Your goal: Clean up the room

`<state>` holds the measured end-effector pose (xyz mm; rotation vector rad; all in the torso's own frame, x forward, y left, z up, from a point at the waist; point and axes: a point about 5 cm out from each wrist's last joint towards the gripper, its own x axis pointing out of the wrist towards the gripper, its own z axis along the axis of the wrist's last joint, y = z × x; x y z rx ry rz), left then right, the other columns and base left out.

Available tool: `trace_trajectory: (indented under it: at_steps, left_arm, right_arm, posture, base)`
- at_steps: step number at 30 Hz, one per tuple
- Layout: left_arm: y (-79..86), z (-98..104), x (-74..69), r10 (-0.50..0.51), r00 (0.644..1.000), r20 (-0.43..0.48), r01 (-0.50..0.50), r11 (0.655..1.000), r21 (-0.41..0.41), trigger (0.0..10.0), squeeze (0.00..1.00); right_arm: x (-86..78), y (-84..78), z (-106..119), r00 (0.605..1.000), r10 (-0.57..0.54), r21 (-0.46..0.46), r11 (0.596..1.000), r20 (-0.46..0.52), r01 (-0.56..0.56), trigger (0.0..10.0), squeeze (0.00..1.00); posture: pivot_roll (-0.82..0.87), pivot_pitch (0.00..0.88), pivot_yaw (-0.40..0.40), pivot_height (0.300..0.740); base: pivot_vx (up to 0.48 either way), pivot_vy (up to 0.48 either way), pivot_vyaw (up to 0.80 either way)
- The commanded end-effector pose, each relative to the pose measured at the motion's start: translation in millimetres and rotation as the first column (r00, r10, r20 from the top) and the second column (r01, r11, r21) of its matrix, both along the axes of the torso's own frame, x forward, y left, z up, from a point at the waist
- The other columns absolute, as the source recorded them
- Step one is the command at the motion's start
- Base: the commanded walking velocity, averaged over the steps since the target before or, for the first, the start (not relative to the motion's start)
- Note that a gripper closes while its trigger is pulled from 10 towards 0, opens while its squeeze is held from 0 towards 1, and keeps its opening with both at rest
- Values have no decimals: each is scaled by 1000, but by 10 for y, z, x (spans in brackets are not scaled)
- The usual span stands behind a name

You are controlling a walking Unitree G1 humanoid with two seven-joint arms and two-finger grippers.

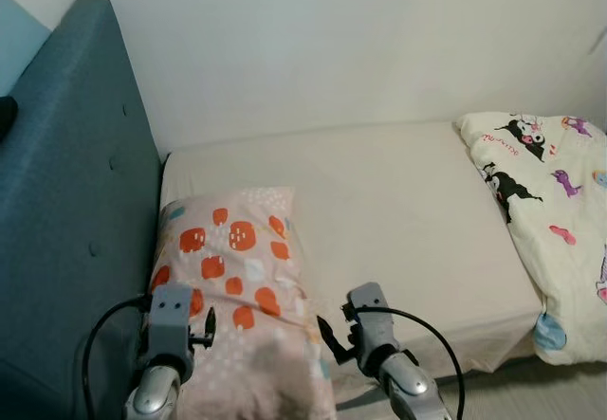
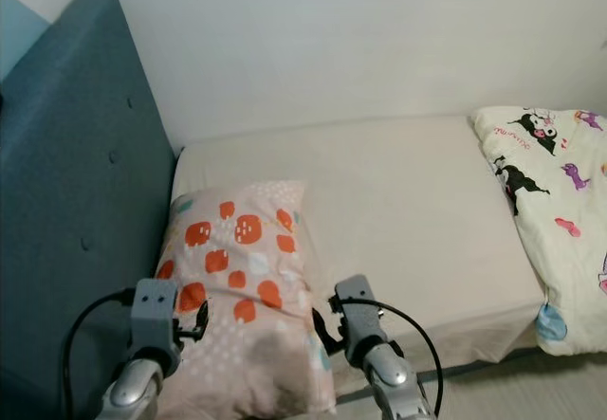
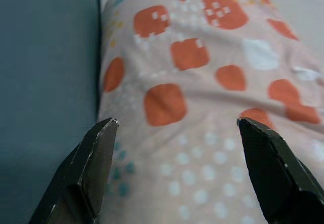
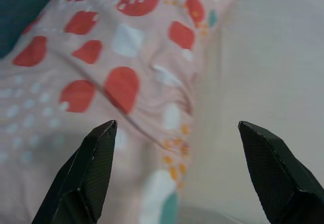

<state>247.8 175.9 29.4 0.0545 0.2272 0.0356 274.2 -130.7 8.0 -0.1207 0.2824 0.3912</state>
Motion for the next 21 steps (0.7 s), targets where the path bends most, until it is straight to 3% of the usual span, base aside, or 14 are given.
trace_trajectory:
  at_steps: [1,21]
  left_arm:
    - [7,-14,-37,-2,1000,-15,2,1000,-21,10000,0]
    - [-29,14,-97,-50,999,-16,49,998,-42,10000,0]
  right_arm:
    - [-62,-56,-61,999,-27,16,999,-36,27,10000,0]
    - [-100,-94,-44,999,-26,43,999,-37,28,10000,0]
  posture:
    - [27,105,-46,729]
    - [33,109,-46,654]
  base:
    - [0,0,0]
    - [0,0,0]
